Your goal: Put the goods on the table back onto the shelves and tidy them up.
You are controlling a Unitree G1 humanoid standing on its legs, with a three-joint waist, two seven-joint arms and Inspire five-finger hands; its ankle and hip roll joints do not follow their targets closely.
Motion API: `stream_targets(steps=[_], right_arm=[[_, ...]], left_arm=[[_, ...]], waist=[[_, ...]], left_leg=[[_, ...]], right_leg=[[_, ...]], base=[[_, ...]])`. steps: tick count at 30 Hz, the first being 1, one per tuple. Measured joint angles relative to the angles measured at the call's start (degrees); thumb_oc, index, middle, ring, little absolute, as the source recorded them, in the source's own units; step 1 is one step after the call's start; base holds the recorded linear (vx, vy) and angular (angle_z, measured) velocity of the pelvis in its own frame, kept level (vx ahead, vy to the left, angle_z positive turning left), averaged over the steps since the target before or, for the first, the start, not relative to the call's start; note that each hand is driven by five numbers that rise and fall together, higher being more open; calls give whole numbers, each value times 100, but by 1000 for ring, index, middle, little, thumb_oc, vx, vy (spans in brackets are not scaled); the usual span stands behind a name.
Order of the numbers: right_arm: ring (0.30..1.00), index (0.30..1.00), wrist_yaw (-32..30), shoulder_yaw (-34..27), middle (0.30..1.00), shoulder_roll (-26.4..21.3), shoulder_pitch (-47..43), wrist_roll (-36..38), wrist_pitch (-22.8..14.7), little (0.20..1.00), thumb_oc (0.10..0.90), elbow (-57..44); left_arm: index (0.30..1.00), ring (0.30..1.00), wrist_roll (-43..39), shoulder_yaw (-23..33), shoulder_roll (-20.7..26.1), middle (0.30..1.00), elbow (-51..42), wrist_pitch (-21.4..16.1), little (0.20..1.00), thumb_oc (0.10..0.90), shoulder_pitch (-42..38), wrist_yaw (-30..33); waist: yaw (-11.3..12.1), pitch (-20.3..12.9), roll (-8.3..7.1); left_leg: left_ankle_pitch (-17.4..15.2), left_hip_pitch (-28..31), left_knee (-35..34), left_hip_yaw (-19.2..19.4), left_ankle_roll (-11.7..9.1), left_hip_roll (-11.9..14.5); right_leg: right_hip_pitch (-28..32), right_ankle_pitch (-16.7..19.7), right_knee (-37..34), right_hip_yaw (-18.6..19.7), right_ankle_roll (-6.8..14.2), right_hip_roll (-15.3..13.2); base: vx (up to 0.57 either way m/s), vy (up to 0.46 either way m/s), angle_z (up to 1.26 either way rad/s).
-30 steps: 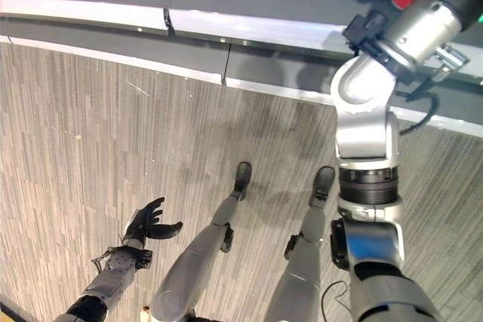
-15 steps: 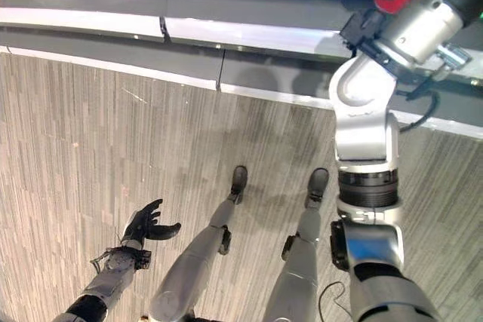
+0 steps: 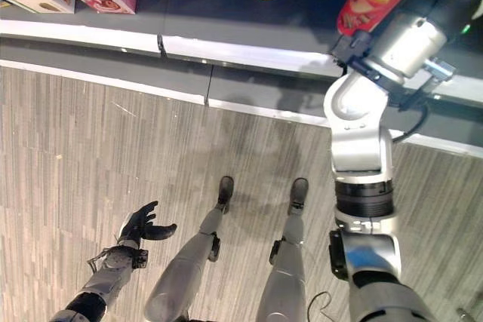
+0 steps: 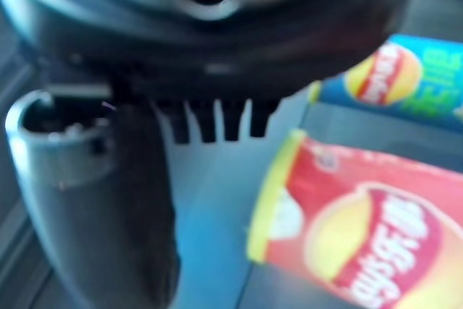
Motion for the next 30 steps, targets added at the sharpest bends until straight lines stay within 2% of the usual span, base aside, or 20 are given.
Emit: stream_targets(steps=[3, 4, 7, 15, 18, 20, 21, 23, 24, 27, 28, 29, 30], right_arm=[[900, 900, 113, 5, 900, 10, 183, 118, -4, 900, 800, -2], [900, 900, 188, 5, 900, 25, 286, 170, -38, 900, 800, -7], [900, 900, 327, 8, 900, 39, 592, 209, -162, 900, 800, -27], [900, 900, 776, -4, 900, 157, 1411, 433, -390, 900, 800, -401], [900, 900, 1018, -70, 900, 354, 1898, 709, -511, 900, 800, -483], [900, 900, 1353, -189, 900, 452, 2324, 1170, -702, 900, 800, -692], [900, 900, 1797, -190, 900, 500, 2814, 1815, -900, 900, 800, -774], [900, 900, 2200, -223, 900, 499, 3225, 2439, -1032, 900, 800, -800], [900, 900, 2463, -231, 900, 520, 3459, 2882, -1075, 900, 800, -797], [900, 900, 3080, -294, 900, 578, 4024, 3861, -1234, 900, 800, -717], [900, 900, 3080, -294, 900, 578, 4024, 3861, -1234, 900, 800, -717], [900, 900, 3585, -290, 900, 604, 4427, 4456, -1327, 900, 800, -509], [900, 900, 3889, -269, 900, 562, 4826, 4715, -1224, 900, 800, -339]], left_arm=[[900, 900, 0, 5, 1, 900, 115, 25, 900, 800, 2, -1], [900, 900, 4, 49, 14, 900, 141, 77, 900, 800, 9, -1], [900, 900, 5, 154, 21, 900, 224, 110, 900, 800, 9, -2], [900, 900, 11, 395, 41, 900, 328, 130, 900, 800, 108, -44], [900, 900, 13, 554, 70, 900, 331, 135, 900, 800, 273, -116], [900, 900, 23, 608, 64, 900, 337, 230, 900, 800, 314, -169], [900, 900, 49, 669, 74, 900, 404, 241, 900, 800, 442, -238], [900, 900, 55, 686, 73, 900, 489, 270, 900, 800, 523, -304], [900, 900, 59, 759, 69, 900, 506, 287, 900, 800, 633, -383], [900, 900, 170, 875, 52, 900, 584, 355, 900, 800, 678, -460], [900, 900, 170, 875, 52, 900, 584, 355, 900, 800, 678, -460], [900, 900, 247, 924, 49, 900, 661, 357, 900, 800, 683, -537], [900, 900, 272, 1008, 50, 900, 677, 355, 900, 800, 712, -615]], waist=[[-11, -40, -115], [-32, -86, -214], [-43, -144, -374], [-130, -243, -652], [-220, -383, -869], [-260, -423, -933], [-309, -497, -1058], [-357, -596, -1130], [-475, -741, -1168], [-618, -848, -1201], [-618, -848, -1201], [-625, -970, -1226], [-697, -1077, -1228]], left_leg=[[-4, 120, -5, -4, -4, 2], [-9, 153, -5, -1, -11, 4], [-17, 250, -6, -7, -21, 15], [-110, 656, -7, 1, -98, 93], [-174, 825, -12, 19, -139, 162], [-212, 929, -17, 1, -175, 202], [-238, 1087, -18, 43, -165, 232], [-290, 1194, -23, 98, -146, 252], [-301, 1212, -35, 121, -141, 255], [-337, 1436, -72, 191, -133, 266], [-337, 1436, -72, 191, -133, 266], [-417, 1595, -74, 303, -141, 274], [-448, 1732, -75, 307, -126, 281]], right_leg=[[109, -11, -1, -3, -14, 2], [143, -16, -1, -4, -21, 4], [242, -36, -2, -9, -49, 14], [644, -88, -2, -18, -86, 94], [785, -148, -3, -12, -121, 158], [906, -183, -3, -24, -132, 201], [1038, -221, -3, -5, -160, 232], [1121, -255, -4, 13, -157, 243], [1120, -264, -4, 28, -156, 248], [1282, -280, -4, 97, -139, 260], [1282, -280, -4, 97, -139, 260], [1395, -316, -4, 179, -141, 261], [1522, -368, -5, 176, -134, 267]], base=[[15, -10, 0], [39, -22, 1], [27, -18, 0], [68, -32, -3], [103, -32, -5], [97, -8, -2], [82, 4, -10], [89, 12, -16], [94, 16, -13], [97, 20, -10], [110, 21, -23], [134, 10, -19], [133, 10, -18]])
